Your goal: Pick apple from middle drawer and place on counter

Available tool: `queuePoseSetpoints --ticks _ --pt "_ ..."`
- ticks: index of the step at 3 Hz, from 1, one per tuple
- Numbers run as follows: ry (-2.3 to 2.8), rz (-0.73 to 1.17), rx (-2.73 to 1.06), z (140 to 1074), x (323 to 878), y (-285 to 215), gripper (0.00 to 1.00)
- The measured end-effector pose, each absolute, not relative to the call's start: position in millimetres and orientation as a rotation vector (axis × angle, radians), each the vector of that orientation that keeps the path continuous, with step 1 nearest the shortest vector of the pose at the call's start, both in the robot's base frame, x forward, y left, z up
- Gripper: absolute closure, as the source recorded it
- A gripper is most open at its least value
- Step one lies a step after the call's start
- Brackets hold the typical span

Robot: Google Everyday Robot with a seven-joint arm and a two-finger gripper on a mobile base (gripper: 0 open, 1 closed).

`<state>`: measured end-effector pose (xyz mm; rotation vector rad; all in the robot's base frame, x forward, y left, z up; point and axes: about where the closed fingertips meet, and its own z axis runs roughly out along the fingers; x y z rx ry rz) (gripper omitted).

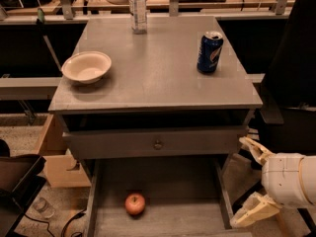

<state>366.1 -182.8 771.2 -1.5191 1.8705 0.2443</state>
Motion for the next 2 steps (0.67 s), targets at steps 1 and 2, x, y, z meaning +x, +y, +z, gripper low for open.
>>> queuePoseSetpoints --ticks 1,2 --pt "1.832 0.256 -1.493 751.9 371.2 -167.8 0.00" --pt "1.734 0.290 -1.519 705.5 379.3 -139.1 0.00"
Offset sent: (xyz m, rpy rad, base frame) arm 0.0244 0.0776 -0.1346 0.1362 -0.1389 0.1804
